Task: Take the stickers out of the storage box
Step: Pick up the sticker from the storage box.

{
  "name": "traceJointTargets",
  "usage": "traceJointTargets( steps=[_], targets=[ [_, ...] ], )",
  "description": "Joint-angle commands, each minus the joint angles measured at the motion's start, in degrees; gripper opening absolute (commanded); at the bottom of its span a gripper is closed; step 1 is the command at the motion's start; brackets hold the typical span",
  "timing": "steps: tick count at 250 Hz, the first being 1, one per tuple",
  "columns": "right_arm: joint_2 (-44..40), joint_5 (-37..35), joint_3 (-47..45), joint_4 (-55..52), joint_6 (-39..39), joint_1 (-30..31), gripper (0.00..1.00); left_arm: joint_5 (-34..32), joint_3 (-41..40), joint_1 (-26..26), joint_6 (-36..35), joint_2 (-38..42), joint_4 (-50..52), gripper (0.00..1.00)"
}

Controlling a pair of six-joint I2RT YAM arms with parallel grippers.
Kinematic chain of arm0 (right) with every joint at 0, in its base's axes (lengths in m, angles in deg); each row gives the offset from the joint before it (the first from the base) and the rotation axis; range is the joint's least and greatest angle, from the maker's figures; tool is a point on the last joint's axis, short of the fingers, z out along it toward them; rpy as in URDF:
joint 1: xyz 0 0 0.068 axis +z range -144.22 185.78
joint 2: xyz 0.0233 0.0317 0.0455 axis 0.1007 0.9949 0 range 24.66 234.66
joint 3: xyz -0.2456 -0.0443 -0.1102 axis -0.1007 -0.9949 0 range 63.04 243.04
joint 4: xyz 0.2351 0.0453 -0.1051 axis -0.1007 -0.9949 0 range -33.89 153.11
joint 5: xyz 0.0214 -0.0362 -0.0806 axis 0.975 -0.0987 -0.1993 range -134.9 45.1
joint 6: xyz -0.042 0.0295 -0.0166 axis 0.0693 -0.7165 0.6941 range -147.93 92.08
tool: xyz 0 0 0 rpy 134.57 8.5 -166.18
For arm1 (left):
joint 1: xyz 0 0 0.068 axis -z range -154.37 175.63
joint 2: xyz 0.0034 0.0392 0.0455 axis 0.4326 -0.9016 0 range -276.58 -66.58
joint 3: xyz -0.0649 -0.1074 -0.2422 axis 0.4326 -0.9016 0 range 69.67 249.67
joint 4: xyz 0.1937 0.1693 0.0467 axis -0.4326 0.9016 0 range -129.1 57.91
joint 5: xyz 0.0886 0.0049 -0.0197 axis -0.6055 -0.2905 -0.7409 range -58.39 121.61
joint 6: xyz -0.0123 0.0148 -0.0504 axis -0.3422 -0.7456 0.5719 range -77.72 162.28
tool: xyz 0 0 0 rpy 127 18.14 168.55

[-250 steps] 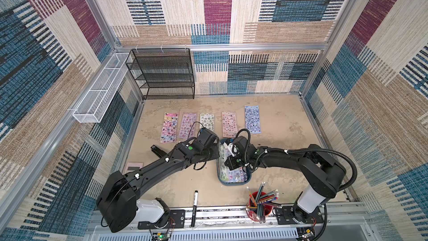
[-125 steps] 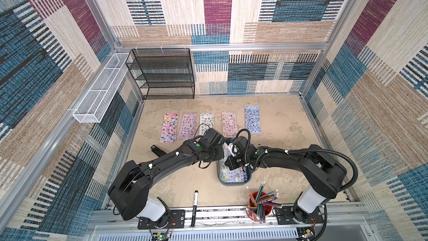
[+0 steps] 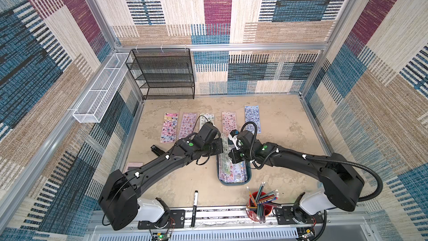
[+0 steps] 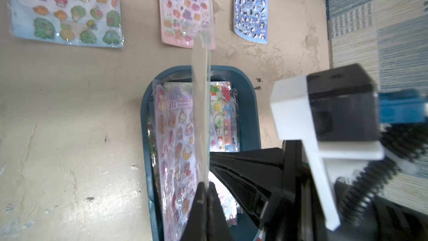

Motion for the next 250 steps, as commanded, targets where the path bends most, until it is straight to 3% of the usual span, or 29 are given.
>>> traceJointTargets(
  steps=[1,53,140,183,250],
  targets=[
    [-3.04,-3.13,1.67,-3.04,0.23,-0.15,0.00,3.59,-1.74,-1.15,-0.39,2.18,-4.02,0.00],
    [-10.56,-7.16,4.36,-6.07,1.45,-1.50,0.09,8.81,-4.56,-5.40,-1.49,8.16,-9.48,0.00],
    [-16.13,-8.49,6.35,-5.63,5.96,-4.94,0.59,13.30,-5.00,-11.80,-6.51,17.35,-11.38,0.00],
    [-19.39,1.99,4.34,1.44,7.44,-5.76,0.75,18.37,-5.73,-13.27,-8.07,20.07,-14.50,0.00],
    [-20.71,24.54,0.77,16.15,0.24,-10.28,0.75,23.14,-5.29,-15.15,-8.53,22.93,-19.08,0.00]
  ],
)
